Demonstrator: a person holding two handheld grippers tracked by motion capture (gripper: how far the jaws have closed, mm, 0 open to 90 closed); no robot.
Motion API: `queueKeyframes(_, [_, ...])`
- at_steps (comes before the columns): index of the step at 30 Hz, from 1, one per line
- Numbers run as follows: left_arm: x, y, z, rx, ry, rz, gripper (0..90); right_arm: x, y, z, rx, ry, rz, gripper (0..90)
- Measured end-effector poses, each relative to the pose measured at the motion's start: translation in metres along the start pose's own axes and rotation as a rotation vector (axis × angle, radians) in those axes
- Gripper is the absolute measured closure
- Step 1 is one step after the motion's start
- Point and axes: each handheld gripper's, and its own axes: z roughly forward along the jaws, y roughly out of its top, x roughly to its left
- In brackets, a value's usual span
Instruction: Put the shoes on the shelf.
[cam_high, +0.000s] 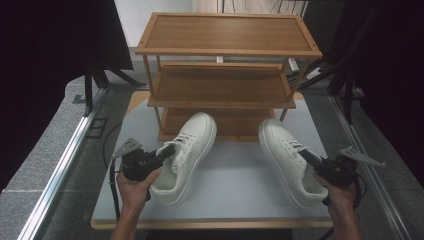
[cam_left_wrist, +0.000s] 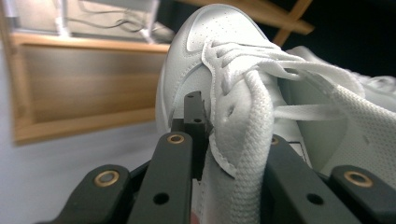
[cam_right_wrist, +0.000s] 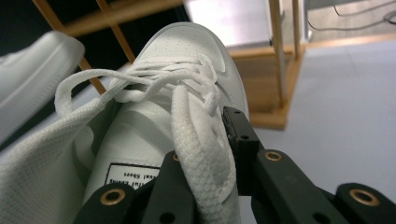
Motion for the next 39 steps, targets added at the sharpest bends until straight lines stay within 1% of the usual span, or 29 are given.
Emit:
queueKeyframes(2, [-0.001, 0.002, -0.001, -0.013, -0.027, -0.014, 82.2, 0.002, 0.001, -0.002, -0.01, 0.005, 0.005, 82.8])
queueKeyframes(3, [-0.004, 0.006, -0.002, -0.024, -0.045, -0.013, 82.2, 0.008, 0.002, -0.005, -0.037, 0.004, 0.003, 82.8])
queueKeyframes(4, [-0.004, 0.006, -0.002, -0.024, -0.045, -0.013, 82.2, 0.008, 0.002, -0.005, -0.037, 0.004, 0.003, 82.8])
queueKeyframes(7, [-0.009, 0.01, -0.004, -0.039, -0.06, 0.0, 82.2, 0.019, 0.005, -0.01, -0.061, 0.001, -0.015, 82.8])
queueKeyframes(8, [-0.01, 0.012, -0.004, -0.046, -0.076, -0.004, 82.2, 0.024, 0.006, -0.012, -0.073, 0.012, -0.016, 82.8])
queueKeyframes(9, [-0.01, 0.012, -0.004, -0.046, -0.076, -0.004, 82.2, 0.024, 0.006, -0.012, -0.073, 0.012, -0.016, 82.8])
queueKeyframes(11, [-0.011, 0.013, -0.003, -0.052, -0.095, -0.018, 82.2, 0.027, 0.007, -0.013, -0.084, 0.024, -0.006, 82.8])
queueKeyframes(12, [-0.011, 0.013, -0.003, -0.053, -0.11, -0.027, 82.3, 0.03, 0.007, -0.013, -0.101, 0.026, -0.002, 82.8])
queueKeyframes(13, [-0.011, 0.013, -0.003, -0.053, -0.11, -0.027, 82.2, 0.03, 0.007, -0.013, -0.101, 0.026, -0.002, 82.8])
queueKeyframes(14, [-0.011, 0.014, -0.003, -0.052, -0.117, -0.032, 82.2, 0.034, 0.008, -0.015, -0.106, 0.01, -0.01, 82.8])
queueKeyframes(15, [-0.013, 0.016, -0.002, -0.05, -0.127, -0.025, 82.2, 0.036, 0.009, -0.015, -0.108, 0.004, -0.014, 82.7])
queueKeyframes(18, [-0.016, 0.018, -0.001, -0.052, -0.128, -0.016, 82.3, 0.04, 0.011, -0.016, -0.116, 0.002, -0.019, 82.8])
queueKeyframes(21, [-0.019, 0.023, 0.001, -0.051, -0.122, 0.003, 82.3, 0.044, 0.015, -0.015, -0.135, 0.018, -0.005, 82.8])
queueKeyframes(22, [-0.02, 0.026, 0.003, -0.052, -0.126, 0.002, 82.3, 0.047, 0.018, -0.014, -0.146, 0.027, -0.006, 82.7])
queueKeyframes(24, [-0.02, 0.027, 0.005, -0.052, -0.133, 0.001, 82.2, 0.049, 0.02, -0.013, -0.154, 0.027, -0.004, 82.6])
queueKeyframes(26, [-0.021, 0.03, 0.008, -0.047, -0.147, 0.005, 82.3, 0.052, 0.023, -0.008, -0.176, 0.029, 0.008, 82.5])
queueKeyframes(27, [-0.022, 0.032, 0.01, -0.046, -0.152, 0.003, 82.3, 0.052, 0.024, -0.006, -0.178, 0.035, 0.017, 82.5])
queueKeyframes(28, [-0.023, 0.033, 0.011, -0.045, -0.15, 0.008, 82.3, 0.052, 0.024, -0.006, -0.178, 0.035, 0.017, 82.5])
queueKeyframes(29, [-0.024, 0.035, 0.013, -0.046, -0.145, 0.013, 82.3, 0.053, 0.026, -0.003, -0.185, 0.036, 0.03, 82.5])
queueKeyframes(30, [-0.025, 0.038, 0.013, -0.047, -0.14, 0.02, 82.3, 0.053, 0.027, -0.001, -0.181, 0.049, 0.03, 82.6])
queueKeyframes(31, [-0.026, 0.04, 0.014, -0.049, -0.134, 0.027, 82.3, 0.054, 0.029, 0.001, -0.184, 0.053, 0.041, 82.5])
queueKeyframes(32, [-0.027, 0.043, 0.015, -0.053, -0.128, 0.03, 82.2, 0.056, 0.033, 0.004, -0.181, 0.059, 0.037, 82.5])
queueKeyframes(33, [-0.028, 0.046, 0.015, -0.058, -0.125, 0.03, 82.2, 0.056, 0.033, 0.004, -0.181, 0.059, 0.037, 82.5])
queueKeyframes(34, [-0.028, 0.049, 0.016, -0.065, -0.124, 0.029, 82.2, 0.058, 0.034, 0.006, -0.19, 0.058, 0.035, 82.5])
queueKeyframes(35, [-0.029, 0.052, 0.017, -0.072, -0.124, 0.029, 82.2, 0.061, 0.039, 0.009, -0.188, 0.057, 0.026, 82.5])
queueKeyframes(36, [-0.029, 0.058, 0.019, -0.094, -0.123, 0.016, 82.2, 0.062, 0.041, 0.011, -0.2, 0.056, 0.028, 82.4])
queueKeyframes(37, [-0.029, 0.058, 0.019, -0.094, -0.123, 0.016, 82.2, 0.062, 0.041, 0.011, -0.2, 0.056, 0.028, 82.4])
queueKeyframes(38, [-0.029, 0.061, 0.02, -0.103, -0.119, 0.014, 82.2, 0.065, 0.046, 0.014, -0.205, 0.059, 0.039, 82.2])
queueKeyframes(39, [-0.03, 0.064, 0.021, -0.109, -0.116, 0.016, 82.2, 0.065, 0.046, 0.014, -0.205, 0.059, 0.039, 82.2])
